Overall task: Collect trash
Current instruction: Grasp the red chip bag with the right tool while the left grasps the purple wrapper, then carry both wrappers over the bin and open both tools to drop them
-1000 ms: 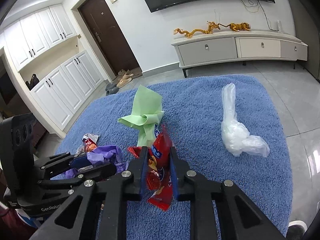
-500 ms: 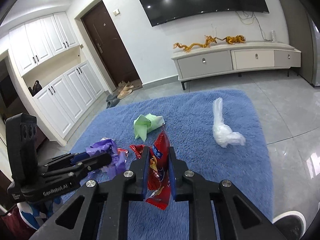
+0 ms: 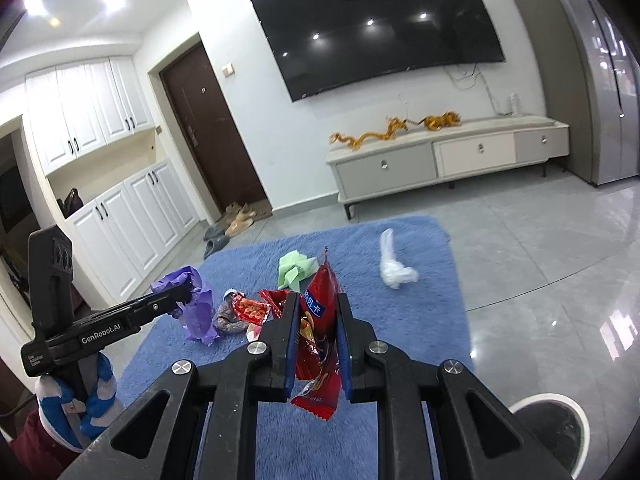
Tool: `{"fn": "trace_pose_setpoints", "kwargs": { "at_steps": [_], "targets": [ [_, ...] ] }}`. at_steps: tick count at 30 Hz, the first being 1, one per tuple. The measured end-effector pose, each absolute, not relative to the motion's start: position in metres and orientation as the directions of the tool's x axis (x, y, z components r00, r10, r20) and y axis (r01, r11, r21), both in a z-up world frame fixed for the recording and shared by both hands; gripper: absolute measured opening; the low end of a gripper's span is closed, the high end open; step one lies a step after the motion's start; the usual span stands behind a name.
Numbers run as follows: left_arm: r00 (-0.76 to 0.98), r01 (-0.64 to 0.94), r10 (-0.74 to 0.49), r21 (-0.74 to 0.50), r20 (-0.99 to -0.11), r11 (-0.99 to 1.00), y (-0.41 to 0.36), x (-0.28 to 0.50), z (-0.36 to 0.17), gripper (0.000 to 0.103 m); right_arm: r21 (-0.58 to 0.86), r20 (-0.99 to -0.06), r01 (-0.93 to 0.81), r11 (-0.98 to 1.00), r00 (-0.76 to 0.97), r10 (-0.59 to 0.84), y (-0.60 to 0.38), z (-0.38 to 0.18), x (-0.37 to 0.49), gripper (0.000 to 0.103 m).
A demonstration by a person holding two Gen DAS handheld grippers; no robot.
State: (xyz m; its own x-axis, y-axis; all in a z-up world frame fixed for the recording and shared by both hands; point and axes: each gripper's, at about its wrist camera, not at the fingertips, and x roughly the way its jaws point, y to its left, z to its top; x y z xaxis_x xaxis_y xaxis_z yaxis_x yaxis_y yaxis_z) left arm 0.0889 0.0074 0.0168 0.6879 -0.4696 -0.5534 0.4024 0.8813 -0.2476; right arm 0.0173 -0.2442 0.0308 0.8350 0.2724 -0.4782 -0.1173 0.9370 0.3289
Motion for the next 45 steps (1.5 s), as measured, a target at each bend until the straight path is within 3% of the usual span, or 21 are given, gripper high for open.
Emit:
{"fn": "trace_pose_setpoints", "kwargs": {
  "at_steps": [10, 20, 31, 45],
  "targets": [
    [0.651, 0.489, -0.552, -0.268, -0.521, 0.830, -0.040, 0.053, 0.043, 0.034, 0.324, -0.414, -0.025, 0.946, 0.895, 0.165, -0.285, 0.053, -0.046, 0.016],
    [0.570, 0.609, -0.616, -0.224, -0.544, 0.761, -0.129, 0.031, 0.044, 0.034, 0.285, -0.428, 0.155, 0.946, 0.903, -0.019, -0.332, 0.043, -0.096, 0.016],
    [0.433, 0.713, -0.633, -0.186, -0.642, 0.676, -0.239, 0.016, 0.002, 0.035, 0.320, -0.534, 0.366, 0.874, 0.832, -0.153, -0.400, -0.011, -0.125, 0.016],
    [0.286, 0.734, -0.589, -0.223, -0.756, 0.642, -0.327, 0.020, -0.070, 0.037, 0.335, -0.683, 0.481, 0.810, 0.716, -0.142, -0.449, -0.085, -0.126, 0.016]
  ]
}}
